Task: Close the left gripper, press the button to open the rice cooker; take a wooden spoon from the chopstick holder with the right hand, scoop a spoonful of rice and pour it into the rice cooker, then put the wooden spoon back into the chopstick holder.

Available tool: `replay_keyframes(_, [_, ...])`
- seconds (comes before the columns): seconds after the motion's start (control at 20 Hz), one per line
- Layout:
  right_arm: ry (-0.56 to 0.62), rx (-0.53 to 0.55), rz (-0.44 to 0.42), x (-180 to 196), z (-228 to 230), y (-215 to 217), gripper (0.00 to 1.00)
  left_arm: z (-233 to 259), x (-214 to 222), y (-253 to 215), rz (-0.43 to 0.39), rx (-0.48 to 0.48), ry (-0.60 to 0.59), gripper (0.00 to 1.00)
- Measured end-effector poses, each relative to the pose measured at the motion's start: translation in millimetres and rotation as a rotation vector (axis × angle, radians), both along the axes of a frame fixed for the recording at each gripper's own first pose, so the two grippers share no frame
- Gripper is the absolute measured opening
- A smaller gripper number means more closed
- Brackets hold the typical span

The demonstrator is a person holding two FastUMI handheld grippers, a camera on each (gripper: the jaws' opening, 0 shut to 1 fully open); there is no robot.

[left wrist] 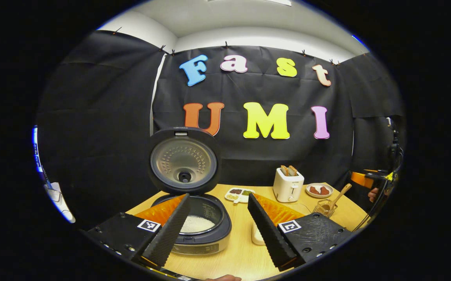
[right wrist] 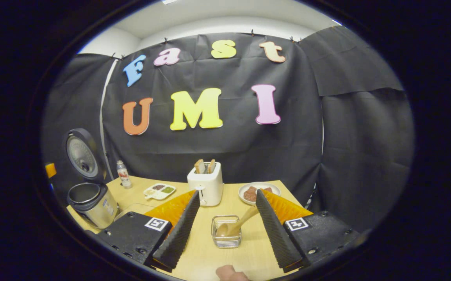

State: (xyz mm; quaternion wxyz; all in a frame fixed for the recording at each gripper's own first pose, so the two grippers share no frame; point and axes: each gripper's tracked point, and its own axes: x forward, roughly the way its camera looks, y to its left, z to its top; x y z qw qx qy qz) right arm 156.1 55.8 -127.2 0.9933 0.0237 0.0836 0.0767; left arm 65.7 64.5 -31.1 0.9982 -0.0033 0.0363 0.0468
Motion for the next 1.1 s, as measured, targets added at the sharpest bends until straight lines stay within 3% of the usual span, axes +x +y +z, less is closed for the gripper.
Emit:
replay_keyframes(0.55, [-0.027, 0.002, 0.076, -80, -13, -5, 0.92, 78, 81, 62, 0.085, 0.108, -0.056, 0.94])
replay_keyframes(0.85, [-0.022, -0.053, 0.109, -90, -12, -13, 0.94, 124, 130, 84, 0.096, 0.106, -0.148, 0.95])
replay_keyframes(1.1, [-0.044, -0.064, 0.1, -86, -11, -23, 0.94, 127, 184, 117, 0.141, 0.078, -0.151, 0.95])
